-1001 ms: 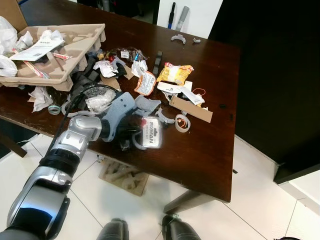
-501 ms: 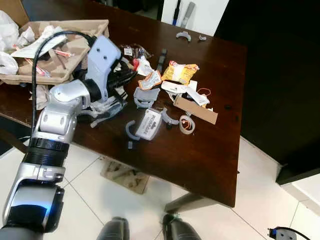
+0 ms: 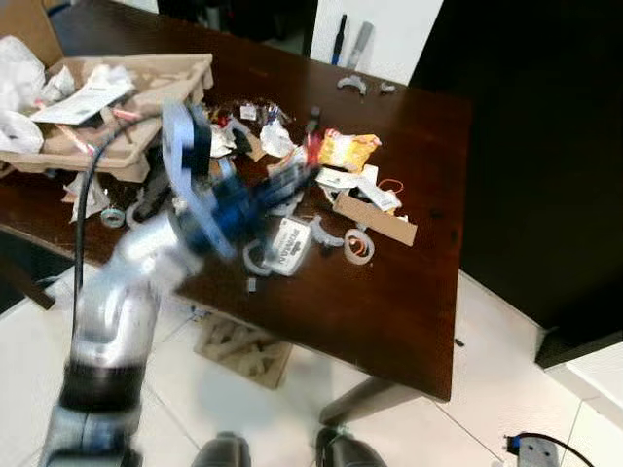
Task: Picking trash to rubbish bin
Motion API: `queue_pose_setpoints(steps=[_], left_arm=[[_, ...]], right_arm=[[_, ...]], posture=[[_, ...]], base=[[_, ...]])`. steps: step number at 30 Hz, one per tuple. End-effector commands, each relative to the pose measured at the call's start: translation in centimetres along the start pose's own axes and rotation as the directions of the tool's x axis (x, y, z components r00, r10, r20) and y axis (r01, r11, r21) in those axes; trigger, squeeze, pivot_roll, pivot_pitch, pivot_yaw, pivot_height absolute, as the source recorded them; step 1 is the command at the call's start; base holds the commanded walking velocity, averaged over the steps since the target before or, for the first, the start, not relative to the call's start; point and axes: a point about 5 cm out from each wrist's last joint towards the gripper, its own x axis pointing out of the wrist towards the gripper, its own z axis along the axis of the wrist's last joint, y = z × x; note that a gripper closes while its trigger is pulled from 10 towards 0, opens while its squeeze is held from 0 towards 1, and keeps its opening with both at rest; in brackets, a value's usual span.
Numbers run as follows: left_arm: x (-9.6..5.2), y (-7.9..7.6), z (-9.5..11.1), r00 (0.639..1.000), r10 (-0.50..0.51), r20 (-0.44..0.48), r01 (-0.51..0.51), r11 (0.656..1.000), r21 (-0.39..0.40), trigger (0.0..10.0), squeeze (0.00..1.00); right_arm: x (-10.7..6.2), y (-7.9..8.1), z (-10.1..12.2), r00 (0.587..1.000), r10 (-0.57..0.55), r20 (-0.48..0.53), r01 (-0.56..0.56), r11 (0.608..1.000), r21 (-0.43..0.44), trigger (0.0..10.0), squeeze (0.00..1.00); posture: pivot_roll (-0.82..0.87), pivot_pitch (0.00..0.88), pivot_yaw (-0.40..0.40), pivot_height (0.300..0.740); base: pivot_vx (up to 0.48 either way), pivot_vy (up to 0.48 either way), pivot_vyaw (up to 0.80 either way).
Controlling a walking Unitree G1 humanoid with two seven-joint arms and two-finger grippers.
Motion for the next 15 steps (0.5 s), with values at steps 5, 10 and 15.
queue_pose_setpoints(steps=[5, 10, 15], left_arm=[[-0.3, -0.6, -0.4, 1.0, 0.018, -0.005, -0.018, 0.998, -0.061, 10.0, 0.0], [-1.0, -0.3, -1.6, 0.996, 0.057, -0.064, -0.063, 0.994, -0.092, 10.0, 0.0], [-1.5, -1.1, -3.0, 0.994, 0.082, -0.079, -0.092, 0.987, -0.133, 10.0, 0.0]], right_arm=[[0.0, 1.4, -0.4, 0.999, 0.041, -0.025, -0.043, 0.996, -0.076, 10.0, 0.0], [0.0, 2.8, -0.5, 0.995, 0.096, -0.034, -0.1, 0.977, -0.19, 10.0, 0.0], [-0.3, 4.3, -1.9, 0.986, 0.145, -0.081, -0.162, 0.942, -0.293, 10.0, 0.0]], posture=[[0.15, 0.142, -0.056, 0.74], [0.15, 0.14, -0.059, 0.74], [0.13, 0.143, -0.064, 0.74]], base=[[-0.239, 0.0, 0.0], [-0.398, 0.0, 0.0], [-0.445, 0.0, 0.0]])
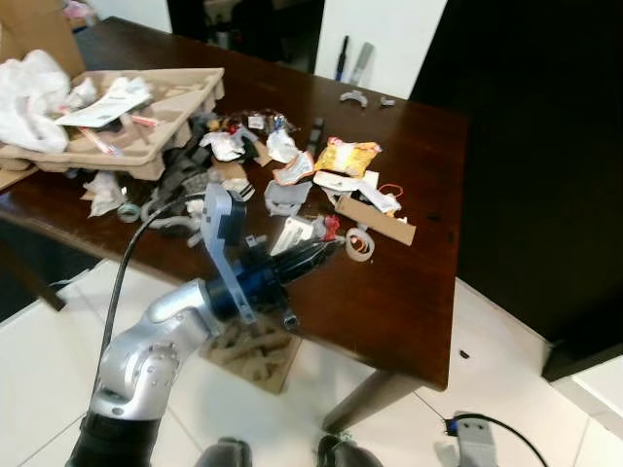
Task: Picking trash to rubbish bin
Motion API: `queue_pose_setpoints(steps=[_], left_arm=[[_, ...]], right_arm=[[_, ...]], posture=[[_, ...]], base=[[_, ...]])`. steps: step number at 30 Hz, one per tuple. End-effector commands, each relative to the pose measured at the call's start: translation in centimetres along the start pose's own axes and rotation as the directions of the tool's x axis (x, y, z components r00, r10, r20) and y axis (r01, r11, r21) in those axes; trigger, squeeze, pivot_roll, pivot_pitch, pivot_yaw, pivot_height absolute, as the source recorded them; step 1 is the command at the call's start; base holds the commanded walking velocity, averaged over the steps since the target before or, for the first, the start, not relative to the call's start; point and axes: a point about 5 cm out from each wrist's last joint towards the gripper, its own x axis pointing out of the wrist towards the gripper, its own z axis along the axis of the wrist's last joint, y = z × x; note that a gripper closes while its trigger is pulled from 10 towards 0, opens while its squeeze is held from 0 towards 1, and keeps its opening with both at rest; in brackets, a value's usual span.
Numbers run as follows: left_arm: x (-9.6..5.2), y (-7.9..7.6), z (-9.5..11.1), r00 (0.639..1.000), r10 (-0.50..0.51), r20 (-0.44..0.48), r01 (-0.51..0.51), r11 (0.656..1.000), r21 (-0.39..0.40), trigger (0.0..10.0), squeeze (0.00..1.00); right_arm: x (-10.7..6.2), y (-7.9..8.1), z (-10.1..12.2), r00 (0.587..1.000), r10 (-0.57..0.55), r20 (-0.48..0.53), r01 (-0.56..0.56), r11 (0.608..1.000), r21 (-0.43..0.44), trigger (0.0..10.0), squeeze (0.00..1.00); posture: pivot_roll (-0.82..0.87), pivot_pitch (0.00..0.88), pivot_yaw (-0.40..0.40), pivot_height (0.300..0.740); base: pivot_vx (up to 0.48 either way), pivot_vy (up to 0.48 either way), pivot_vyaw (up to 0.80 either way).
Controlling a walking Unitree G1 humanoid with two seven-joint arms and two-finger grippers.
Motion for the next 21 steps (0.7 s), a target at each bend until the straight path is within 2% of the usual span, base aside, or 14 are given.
queue_pose_setpoints(steps=[1, 5, 12, 18, 21], left_arm=[[0.4, -0.7, -0.5, 0.999, -0.024, -0.024, 0.024, 1.0, -0.001, 10.0, 0.0], [0.4, -0.9, -0.9, 0.999, -0.028, -0.042, 0.028, 1.0, -0.012, 10.0, 0.0], [0.2, -0.5, -0.5, 0.999, -0.02, -0.048, 0.021, 1.0, 0.004, 10.0, 0.0], [0.0, -0.1, -0.3, 0.998, -0.009, -0.055, 0.011, 1.0, 0.024, 10.0, 0.0], [0.2, 0.5, -0.1, 0.999, 0.029, -0.033, -0.028, 1.0, 0.012, 10.0, 0.0]], right_arm=[[-0.2, -0.1, -1.7, 0.998, 0.002, -0.059, -0.004, 1.0, -0.022, 10.0, 0.0], [-0.3, 0.6, -2.4, 0.996, 0.027, -0.082, -0.031, 0.999, -0.042, 10.0, 0.0], [-0.3, 0.7, -2.5, 0.995, 0.023, -0.092, -0.027, 0.999, -0.046, 10.0, 0.0], [-0.3, 0.4, -2.4, 0.995, 0.002, -0.104, -0.007, 0.999, -0.047, 10.0, 0.0], [-0.3, 0.0, -2.4, 0.994, -0.009, -0.107, 0.004, 0.999, -0.041, 10.0, 0.0]], posture=[[0.13, 0.143, -0.064, 0.74], [0.13, 0.131, -0.059, 0.74], [0.13, 0.117, -0.056, 0.74], [0.13, 0.114, -0.052, 0.74], [0.13, 0.114, -0.053, 0.74]], base=[[-0.454, 0.0, 0.0], [-0.459, 0.0, 0.0], [-0.463, 0.0, 0.0], [-0.462, 0.0, -0.65], [0.0, 0.0, -0.77]])
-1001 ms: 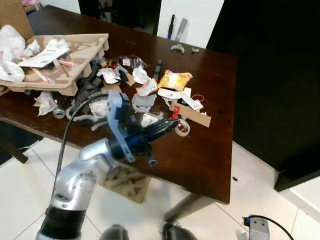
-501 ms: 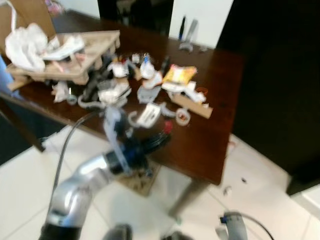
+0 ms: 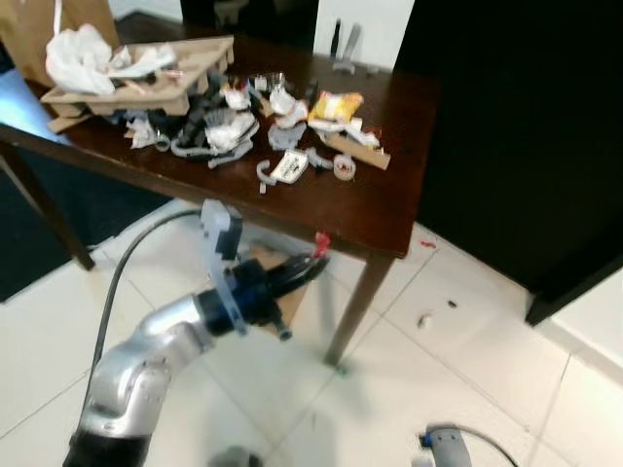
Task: Picking trash to rubbish bin
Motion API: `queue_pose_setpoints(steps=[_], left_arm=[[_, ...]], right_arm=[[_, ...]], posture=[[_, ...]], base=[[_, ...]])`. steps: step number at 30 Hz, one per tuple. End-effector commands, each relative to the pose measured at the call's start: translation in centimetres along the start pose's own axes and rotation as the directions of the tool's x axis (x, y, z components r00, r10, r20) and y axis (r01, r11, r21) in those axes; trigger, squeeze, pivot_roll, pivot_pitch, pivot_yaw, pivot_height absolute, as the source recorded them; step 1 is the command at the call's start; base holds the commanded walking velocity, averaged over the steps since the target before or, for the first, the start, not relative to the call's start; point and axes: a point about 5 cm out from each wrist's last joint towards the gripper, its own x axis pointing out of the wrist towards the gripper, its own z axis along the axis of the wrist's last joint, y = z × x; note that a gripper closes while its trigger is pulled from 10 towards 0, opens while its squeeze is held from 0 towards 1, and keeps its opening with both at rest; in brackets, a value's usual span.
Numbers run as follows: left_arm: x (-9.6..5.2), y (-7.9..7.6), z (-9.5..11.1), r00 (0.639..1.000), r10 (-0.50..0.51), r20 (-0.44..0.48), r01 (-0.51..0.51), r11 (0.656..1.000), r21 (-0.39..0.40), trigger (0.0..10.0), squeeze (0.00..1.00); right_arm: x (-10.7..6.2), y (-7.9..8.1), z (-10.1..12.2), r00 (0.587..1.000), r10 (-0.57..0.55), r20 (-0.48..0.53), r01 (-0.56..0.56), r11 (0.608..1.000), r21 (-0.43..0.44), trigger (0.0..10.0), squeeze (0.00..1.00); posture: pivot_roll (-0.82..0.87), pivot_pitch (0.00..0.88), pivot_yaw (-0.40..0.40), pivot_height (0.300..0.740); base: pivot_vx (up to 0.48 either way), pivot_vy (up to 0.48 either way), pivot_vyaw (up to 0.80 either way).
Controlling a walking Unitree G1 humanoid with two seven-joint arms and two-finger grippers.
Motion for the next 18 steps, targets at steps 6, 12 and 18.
queue_pose_setpoints(steps=[6, 12, 18], left_arm=[[0.1, 0.1, 0.4, 1.0, -0.003, 0.011, 0.003, 1.0, 0.009, 10.0, 0.0], [0.3, 0.2, 0.1, 1.0, 0.0, 0.001, 0.0, 1.0, 0.014, 10.0, 0.0], [0.4, 0.7, 0.5, 0.999, 0.028, 0.019, -0.029, 0.999, 0.029, 10.0, 0.0]], right_arm=[[-0.1, -0.3, -1.3, 0.999, -0.017, -0.05, 0.017, 1.0, 0.015, 10.0, 0.0], [-0.2, -0.4, -1.8, 0.998, -0.024, -0.065, 0.025, 0.999, 0.021, 10.0, 0.0], [-0.1, -1.2, -0.4, 0.997, -0.075, -0.015, 0.076, 0.99, 0.121, 10.0, 0.0]], posture=[[0.12, 0.117, -0.05, 0.74], [0.12, 0.123, -0.048, 0.74], [0.11, 0.129, -0.036, 0.74]], base=[[0.0, 0.0, -0.78], [0.0, 0.0, -0.78], [0.0, 0.0, -0.78]])
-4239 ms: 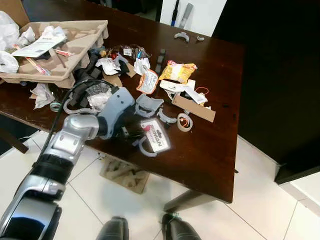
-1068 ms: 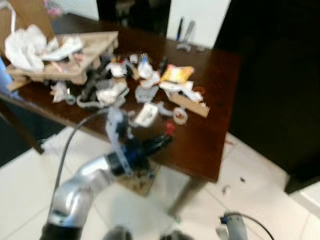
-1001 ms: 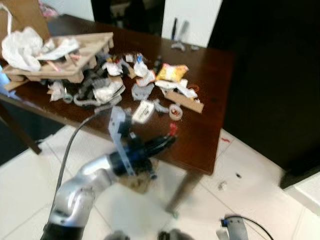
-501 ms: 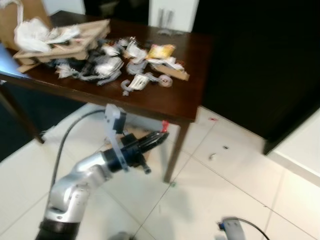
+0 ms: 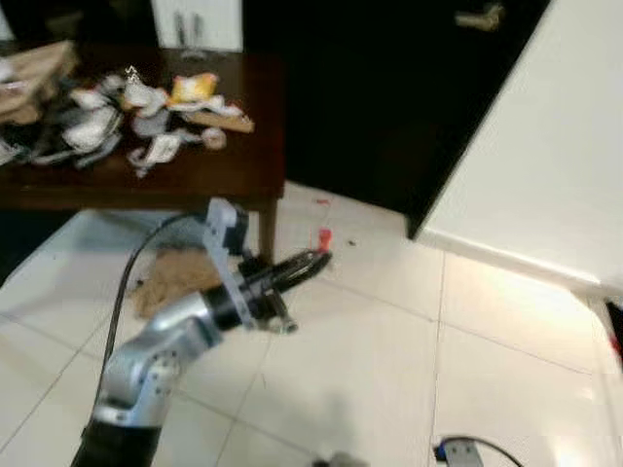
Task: Picking trash to rubbish bin
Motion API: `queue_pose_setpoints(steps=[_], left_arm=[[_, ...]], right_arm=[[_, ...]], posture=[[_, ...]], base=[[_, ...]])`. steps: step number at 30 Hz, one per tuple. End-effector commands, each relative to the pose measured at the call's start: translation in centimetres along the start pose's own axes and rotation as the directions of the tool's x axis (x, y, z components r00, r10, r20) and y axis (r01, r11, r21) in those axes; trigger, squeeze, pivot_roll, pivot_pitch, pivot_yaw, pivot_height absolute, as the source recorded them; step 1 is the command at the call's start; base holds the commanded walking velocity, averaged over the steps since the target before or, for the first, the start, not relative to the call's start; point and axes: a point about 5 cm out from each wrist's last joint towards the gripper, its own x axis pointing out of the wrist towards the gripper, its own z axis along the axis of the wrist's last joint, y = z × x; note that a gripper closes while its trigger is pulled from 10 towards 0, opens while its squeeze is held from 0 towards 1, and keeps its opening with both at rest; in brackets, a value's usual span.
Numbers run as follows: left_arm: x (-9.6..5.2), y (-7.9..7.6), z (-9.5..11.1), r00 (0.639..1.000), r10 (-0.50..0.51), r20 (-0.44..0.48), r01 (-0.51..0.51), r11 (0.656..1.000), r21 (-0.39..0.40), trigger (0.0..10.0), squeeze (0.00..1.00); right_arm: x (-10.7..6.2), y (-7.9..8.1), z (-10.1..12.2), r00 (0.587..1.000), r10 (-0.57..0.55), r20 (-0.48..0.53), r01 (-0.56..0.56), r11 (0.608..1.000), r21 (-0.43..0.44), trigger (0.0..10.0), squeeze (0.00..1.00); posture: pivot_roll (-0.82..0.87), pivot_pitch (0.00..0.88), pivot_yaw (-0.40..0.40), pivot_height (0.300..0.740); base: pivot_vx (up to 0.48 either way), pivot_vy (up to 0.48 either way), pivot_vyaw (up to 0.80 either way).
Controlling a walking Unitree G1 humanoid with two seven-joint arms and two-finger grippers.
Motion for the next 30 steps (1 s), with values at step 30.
queue_pose_setpoints(steps=[30], left_arm=[[0.8, 3.8, -0.9, 0.938, 0.34, 0.07, -0.347, 0.93, 0.12, 10.0, 0.0]], right_arm=[[0.1, 0.5, 2.3, 0.998, -0.011, 0.054, 0.009, 0.999, 0.042, 10.0, 0.0]], posture=[[0.12, 0.119, -0.046, 0.74]], base=[[0.0, 0.0, -0.78]])
